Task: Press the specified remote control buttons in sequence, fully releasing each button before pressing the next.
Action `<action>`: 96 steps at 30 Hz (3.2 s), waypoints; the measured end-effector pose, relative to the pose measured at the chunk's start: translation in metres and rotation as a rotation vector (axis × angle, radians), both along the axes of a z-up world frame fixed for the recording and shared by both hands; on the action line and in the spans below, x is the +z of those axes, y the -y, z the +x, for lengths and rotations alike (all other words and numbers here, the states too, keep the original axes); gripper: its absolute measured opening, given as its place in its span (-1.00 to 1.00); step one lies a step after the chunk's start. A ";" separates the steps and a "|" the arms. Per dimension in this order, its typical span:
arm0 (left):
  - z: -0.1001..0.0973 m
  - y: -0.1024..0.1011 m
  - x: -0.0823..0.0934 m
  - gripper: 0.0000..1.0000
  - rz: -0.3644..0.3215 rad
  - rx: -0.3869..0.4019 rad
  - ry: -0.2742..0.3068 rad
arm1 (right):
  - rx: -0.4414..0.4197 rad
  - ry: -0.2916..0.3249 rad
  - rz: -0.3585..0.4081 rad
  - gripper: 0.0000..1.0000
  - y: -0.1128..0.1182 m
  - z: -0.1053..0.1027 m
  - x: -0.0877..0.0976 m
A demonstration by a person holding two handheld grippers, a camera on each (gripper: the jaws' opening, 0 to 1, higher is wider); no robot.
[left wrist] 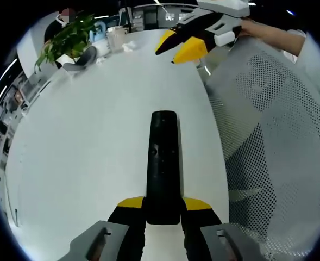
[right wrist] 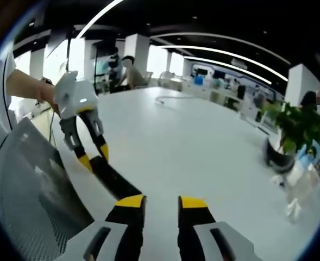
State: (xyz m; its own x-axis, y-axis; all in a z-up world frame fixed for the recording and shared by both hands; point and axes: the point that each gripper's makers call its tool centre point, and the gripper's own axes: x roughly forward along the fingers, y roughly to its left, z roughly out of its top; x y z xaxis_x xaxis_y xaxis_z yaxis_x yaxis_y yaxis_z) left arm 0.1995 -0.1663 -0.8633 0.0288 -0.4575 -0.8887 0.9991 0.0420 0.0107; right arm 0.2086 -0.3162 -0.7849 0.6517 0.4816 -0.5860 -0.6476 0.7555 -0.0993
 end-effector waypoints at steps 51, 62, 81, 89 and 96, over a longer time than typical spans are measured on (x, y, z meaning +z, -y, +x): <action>-0.031 0.006 0.000 -0.51 -0.037 -0.019 -0.005 | 0.191 -0.130 -0.101 -1.00 -0.022 -0.027 -0.027; -0.032 0.006 0.001 -0.50 -0.036 -0.007 -0.010 | 0.232 -0.162 -0.124 -1.00 -0.026 -0.033 -0.033; -0.031 0.005 0.001 -0.50 -0.114 -0.007 -0.011 | 0.422 -0.238 -0.285 -1.00 -0.041 -0.040 -0.051; -0.031 0.004 0.002 -0.50 -0.165 0.003 -0.012 | 0.495 -0.270 -0.325 -1.00 -0.049 -0.039 -0.062; -0.031 0.005 0.002 -0.50 -0.189 0.008 -0.012 | 0.531 -0.280 -0.357 -1.00 -0.050 -0.038 -0.066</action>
State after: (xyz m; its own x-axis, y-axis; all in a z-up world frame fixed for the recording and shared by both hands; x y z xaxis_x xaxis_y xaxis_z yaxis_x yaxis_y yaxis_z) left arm 0.1685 -0.1716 -0.8613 0.0230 -0.6164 -0.7871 0.9987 0.0499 -0.0098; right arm 0.1707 -0.2659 -0.8513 0.1827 0.4401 -0.8792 -0.9577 0.2819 -0.0579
